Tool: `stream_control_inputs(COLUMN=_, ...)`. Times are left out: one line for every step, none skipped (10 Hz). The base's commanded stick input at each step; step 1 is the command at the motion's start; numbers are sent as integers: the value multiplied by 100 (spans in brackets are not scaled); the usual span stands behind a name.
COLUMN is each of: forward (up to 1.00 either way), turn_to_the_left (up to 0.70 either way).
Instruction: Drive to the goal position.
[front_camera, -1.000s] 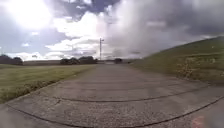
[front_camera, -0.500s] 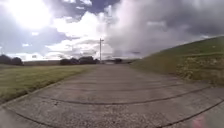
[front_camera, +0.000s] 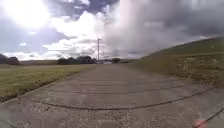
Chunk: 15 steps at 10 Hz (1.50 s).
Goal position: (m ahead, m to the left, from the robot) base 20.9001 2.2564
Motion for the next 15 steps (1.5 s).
stream_control_inputs(forward=70, turn_to_the_left=0)
stream_control_inputs(forward=70, turn_to_the_left=0)
stream_control_inputs(forward=70, turn_to_the_left=0)
stream_control_inputs(forward=70, turn_to_the_left=0)
stream_control_inputs(forward=70, turn_to_the_left=0)
stream_control_inputs(forward=70, turn_to_the_left=0)
stream_control_inputs(forward=70, turn_to_the_left=0)
stream_control_inputs(forward=70, turn_to_the_left=0)
stream_control_inputs(forward=70, turn_to_the_left=0)
stream_control_inputs(forward=70, turn_to_the_left=0)
stream_control_inputs(forward=70, turn_to_the_left=0)
stream_control_inputs(forward=70, turn_to_the_left=0)
stream_control_inputs(forward=70, turn_to_the_left=0)
stream_control_inputs(forward=70, turn_to_the_left=0)
stream_control_inputs(forward=70, turn_to_the_left=0)
